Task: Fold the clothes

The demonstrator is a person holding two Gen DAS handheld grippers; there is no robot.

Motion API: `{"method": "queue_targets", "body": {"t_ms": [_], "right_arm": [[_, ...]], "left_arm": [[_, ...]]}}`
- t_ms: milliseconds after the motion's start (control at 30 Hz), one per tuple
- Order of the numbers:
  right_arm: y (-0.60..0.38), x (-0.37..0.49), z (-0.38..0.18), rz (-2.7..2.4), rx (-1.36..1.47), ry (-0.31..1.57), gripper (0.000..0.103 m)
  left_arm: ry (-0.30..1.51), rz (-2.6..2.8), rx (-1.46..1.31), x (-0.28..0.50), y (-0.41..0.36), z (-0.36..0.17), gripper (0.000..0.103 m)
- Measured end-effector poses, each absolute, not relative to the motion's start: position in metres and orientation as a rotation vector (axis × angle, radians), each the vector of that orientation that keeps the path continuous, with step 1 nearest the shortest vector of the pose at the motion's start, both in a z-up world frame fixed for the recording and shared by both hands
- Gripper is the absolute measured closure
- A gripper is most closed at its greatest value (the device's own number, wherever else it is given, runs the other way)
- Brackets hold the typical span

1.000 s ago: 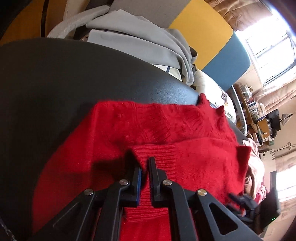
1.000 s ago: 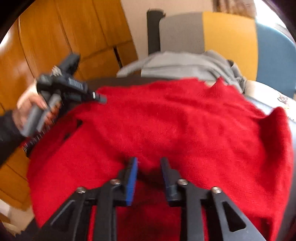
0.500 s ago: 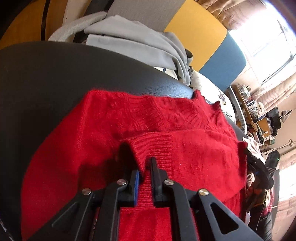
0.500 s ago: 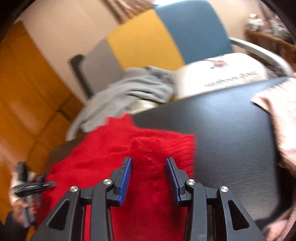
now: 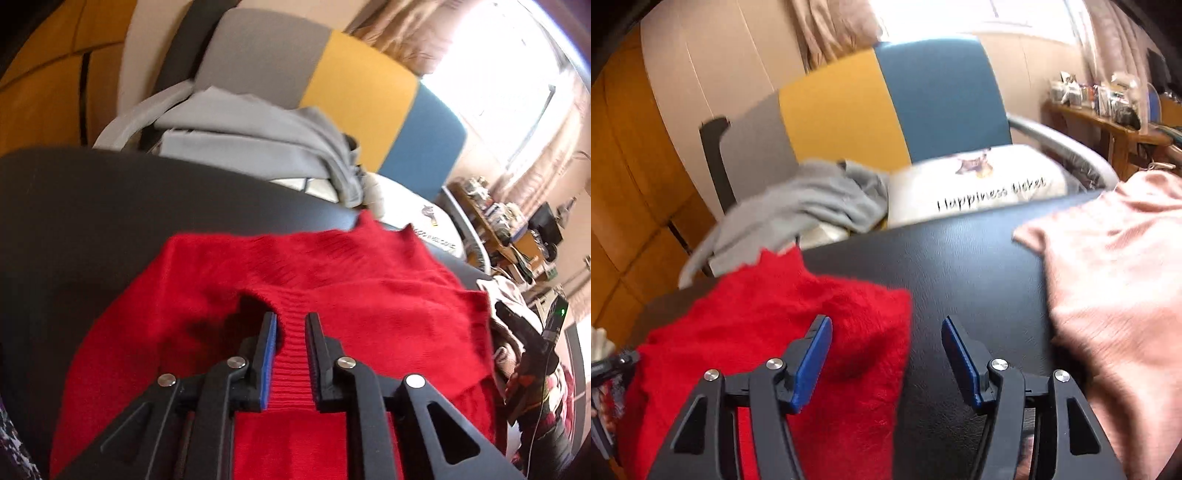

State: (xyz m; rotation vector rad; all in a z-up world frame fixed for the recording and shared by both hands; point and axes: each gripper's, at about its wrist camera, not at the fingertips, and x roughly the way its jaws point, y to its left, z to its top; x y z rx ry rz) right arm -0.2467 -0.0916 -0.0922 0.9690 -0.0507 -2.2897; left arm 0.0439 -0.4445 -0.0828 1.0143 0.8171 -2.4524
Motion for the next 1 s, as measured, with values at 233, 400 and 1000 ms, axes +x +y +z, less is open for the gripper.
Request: {"method": "queue_targets", "body": {"t_ms": [233, 400, 1000], "right_arm": [[-0.120, -0.269, -0.097, -2.247, 1.024, 0.289, 0.049], [-0.146, -0.267, -0.113, -2.200, 1.032, 0.460, 0.047], [-0.126, -0.232, -0.097, -2.251, 0.925, 0.550, 0.048]], "left_arm": [[0.701, -2.601, 1.181, -0.003, -0.393, -0.098, 0.086], [0.618, -2.563, 1.321, -0.023, -0.371, -0.125, 0.086], [0.802, -2.552, 1.089, 0.001, -0.376, -0.122, 0.086]]}}
